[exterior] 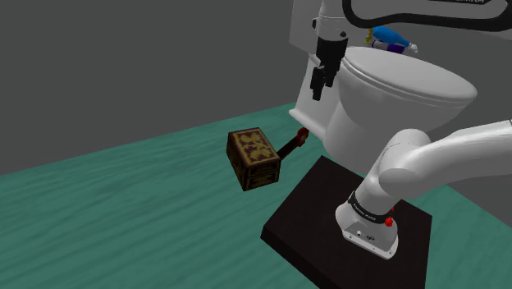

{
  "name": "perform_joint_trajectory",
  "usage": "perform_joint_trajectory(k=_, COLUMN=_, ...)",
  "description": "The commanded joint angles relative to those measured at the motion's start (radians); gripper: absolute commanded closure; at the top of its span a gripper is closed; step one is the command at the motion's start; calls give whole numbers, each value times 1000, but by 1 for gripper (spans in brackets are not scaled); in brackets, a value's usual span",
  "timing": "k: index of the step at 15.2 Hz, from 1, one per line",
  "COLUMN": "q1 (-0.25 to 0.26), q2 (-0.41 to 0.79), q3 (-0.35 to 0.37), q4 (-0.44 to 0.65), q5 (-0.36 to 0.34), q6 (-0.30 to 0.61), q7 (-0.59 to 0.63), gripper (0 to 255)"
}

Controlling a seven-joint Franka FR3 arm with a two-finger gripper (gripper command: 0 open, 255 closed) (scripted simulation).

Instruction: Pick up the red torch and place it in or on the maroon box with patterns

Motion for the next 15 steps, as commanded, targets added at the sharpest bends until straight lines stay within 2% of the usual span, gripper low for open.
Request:
perform_joint_trajectory(k=1, q1=0, q2=0, q3=0, q4=0, q5=0, q6=0, q7=0, gripper=0)
perform_joint_trajectory(k=8, q1=24, q2=-23, q3=-172, q4=-189, q5=-122, q6=190, q7=-314, gripper=0)
perform_joint_trajectory(k=15, q1=35, q2=77, q3=-365, q4=-291, q5=-251, q6=422, q7=-623, gripper=0)
